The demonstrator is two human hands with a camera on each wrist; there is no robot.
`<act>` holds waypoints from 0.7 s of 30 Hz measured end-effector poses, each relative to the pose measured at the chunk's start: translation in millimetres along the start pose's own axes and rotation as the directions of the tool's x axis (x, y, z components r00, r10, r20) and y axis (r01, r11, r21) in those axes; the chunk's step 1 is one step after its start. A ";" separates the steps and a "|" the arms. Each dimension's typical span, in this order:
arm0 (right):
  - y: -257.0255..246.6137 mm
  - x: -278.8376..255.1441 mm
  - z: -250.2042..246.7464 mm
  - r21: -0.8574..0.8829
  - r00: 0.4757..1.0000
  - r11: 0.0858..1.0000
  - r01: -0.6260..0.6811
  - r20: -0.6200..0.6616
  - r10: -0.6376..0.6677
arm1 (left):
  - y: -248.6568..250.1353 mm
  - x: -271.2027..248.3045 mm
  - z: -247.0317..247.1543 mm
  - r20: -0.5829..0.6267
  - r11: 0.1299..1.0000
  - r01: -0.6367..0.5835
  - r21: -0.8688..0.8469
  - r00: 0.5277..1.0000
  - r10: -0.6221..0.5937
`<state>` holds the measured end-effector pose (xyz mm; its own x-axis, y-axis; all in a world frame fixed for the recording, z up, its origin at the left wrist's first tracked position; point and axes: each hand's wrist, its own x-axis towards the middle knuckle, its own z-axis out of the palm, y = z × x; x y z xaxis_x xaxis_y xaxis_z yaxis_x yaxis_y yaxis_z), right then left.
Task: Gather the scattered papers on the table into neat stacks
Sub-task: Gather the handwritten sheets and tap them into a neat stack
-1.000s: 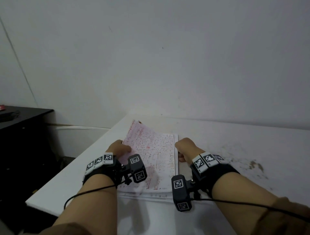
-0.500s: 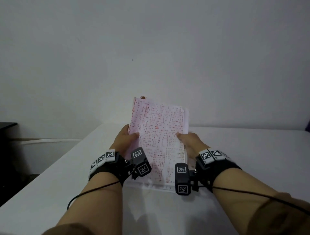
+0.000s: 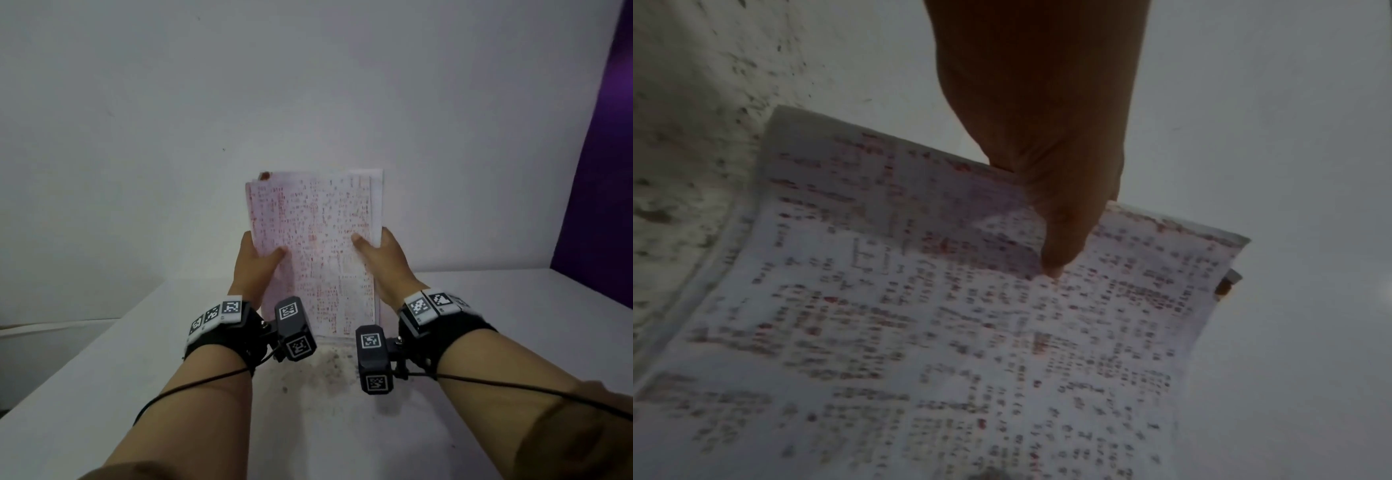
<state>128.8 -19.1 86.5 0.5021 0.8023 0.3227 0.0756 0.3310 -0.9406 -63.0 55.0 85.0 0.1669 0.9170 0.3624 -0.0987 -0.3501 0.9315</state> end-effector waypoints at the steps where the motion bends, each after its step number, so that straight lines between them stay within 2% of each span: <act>1: 3.9 -1.6 -1.7 0.023 1.000 1.000 -0.020 -0.007 0.020 | -0.2 -1.7 1.4 -0.018 1.000 0.009 0.000 1.000 -0.009; 4: 14.7 -5.6 -2.9 0.072 0.996 0.994 -0.088 0.004 0.087 | -5.7 -5.0 4.7 -0.016 0.999 0.037 -0.007 0.999 -0.037; 12: 13.5 -5.3 2.3 0.008 0.988 0.989 -0.145 0.055 0.144 | -11.9 -4.1 5.6 -0.038 0.998 0.051 -0.033 0.998 -0.053; 14: 13.8 -7.0 1.9 -0.031 0.979 0.984 -0.175 0.099 0.177 | -14.0 -5.5 3.7 -0.022 0.998 0.059 0.020 0.998 -0.059; 16: 13.0 -4.3 0.6 -0.065 0.977 0.981 -0.182 0.101 0.188 | -10.5 -3.8 2.8 -0.026 0.993 0.006 0.120 1.000 -0.003; 17: 11.3 -1.4 0.3 -0.072 0.983 0.983 -0.166 0.072 0.171 | -5.8 -1.4 2.7 -0.042 0.983 -0.033 0.180 0.998 0.041; 19: 5.0 6.7 0.4 -0.121 0.994 0.989 -0.090 -0.065 0.082 | 6.9 7.4 2.9 -0.060 0.942 -0.124 0.312 0.987 0.150; 21: -5.0 13.6 0.0 -0.280 0.977 0.960 -0.003 -0.205 -0.056 | 21.6 15.3 3.8 -0.027 0.857 -0.226 0.463 0.963 0.269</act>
<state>135.3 -9.9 95.5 0.6627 0.6638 0.3467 0.3121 0.1760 -0.9336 -58.8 60.7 110.8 0.1073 0.7940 0.5984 0.3317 -0.5960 0.7313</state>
